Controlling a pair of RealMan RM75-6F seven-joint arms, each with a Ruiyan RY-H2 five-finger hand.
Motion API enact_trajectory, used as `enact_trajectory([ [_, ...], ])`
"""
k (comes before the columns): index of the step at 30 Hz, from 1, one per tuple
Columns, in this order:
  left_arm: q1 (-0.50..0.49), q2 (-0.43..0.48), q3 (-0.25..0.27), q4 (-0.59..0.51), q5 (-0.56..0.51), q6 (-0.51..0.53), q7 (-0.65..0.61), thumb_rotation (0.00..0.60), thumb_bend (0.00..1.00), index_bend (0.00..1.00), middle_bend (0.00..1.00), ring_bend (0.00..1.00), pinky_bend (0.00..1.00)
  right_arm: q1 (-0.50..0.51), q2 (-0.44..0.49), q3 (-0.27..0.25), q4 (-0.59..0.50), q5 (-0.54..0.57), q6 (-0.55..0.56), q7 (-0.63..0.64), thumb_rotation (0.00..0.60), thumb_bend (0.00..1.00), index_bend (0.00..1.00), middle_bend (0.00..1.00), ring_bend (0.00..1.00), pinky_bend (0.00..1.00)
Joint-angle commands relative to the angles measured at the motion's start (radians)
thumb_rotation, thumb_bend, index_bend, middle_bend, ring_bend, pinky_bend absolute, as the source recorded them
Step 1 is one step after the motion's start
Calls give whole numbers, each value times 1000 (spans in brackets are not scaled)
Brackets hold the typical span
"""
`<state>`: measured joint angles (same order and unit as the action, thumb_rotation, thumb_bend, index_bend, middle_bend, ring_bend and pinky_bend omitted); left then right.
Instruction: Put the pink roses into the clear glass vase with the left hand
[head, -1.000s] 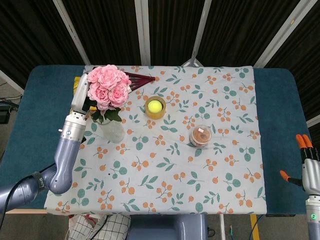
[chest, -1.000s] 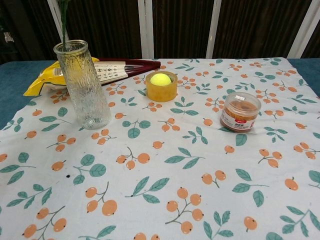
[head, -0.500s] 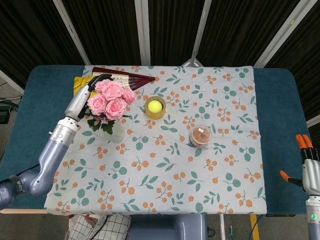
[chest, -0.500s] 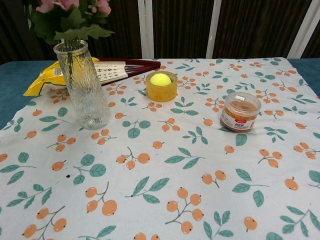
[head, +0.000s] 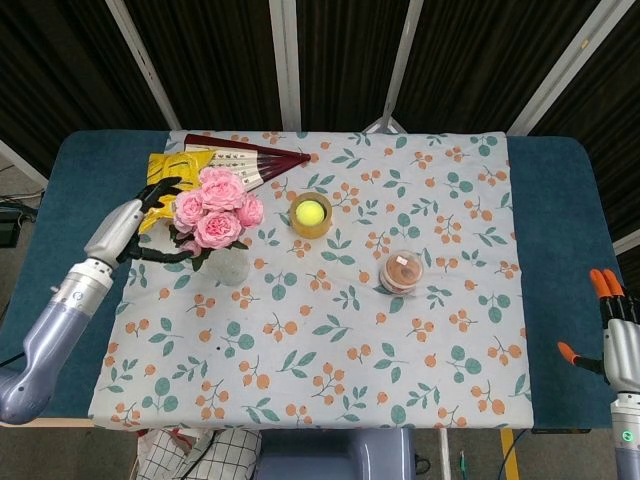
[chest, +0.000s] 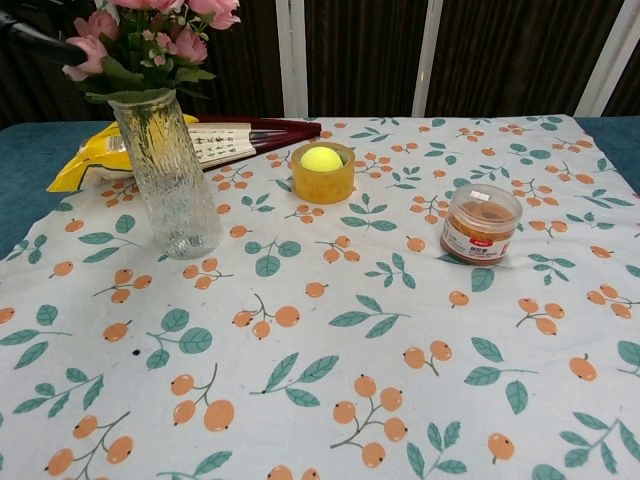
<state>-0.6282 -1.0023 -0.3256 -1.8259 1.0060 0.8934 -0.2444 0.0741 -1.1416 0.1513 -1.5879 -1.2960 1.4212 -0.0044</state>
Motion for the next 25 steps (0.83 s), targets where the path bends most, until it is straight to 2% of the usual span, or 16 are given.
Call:
enact_trajectory([
  [1,79,58,47,-98,44,133,83,600,191,189,234,106,223,-1,0,-3,-3,-5,1,0,600,182,72,0,60,119],
  [5,243,90,151,-211,190,393,237,600,199,193,261,123,232,1,0,-6,-5,-10,-1,-4,600,181,72,0,59,119],
  [7,341,43,228,-215,236,549,401,600,204,193,262,123,232,2,-1,-6,-3,-8,-1,-8,600,181,72,0,59,119],
  [10,417,-67,268,-159,247,675,505,600,210,197,262,123,232,1,0,-5,-3,-10,0,-1,600,181,72,0,59,119],
  [14,463,-146,289,-62,263,713,476,600,214,205,257,123,231,-1,4,-6,-2,-15,3,6,600,182,72,0,59,119],
  [18,476,-218,298,82,315,712,416,600,222,218,249,117,230,0,8,-10,1,-22,-1,10,600,182,72,0,57,104],
  [22,470,-233,309,155,408,699,301,600,226,226,247,113,228,3,9,-11,0,-28,-4,14,600,181,72,0,51,101],
  [25,486,-251,304,195,446,740,309,600,225,231,244,113,226,5,8,-14,1,-24,-10,-2,600,182,72,0,48,101],
])
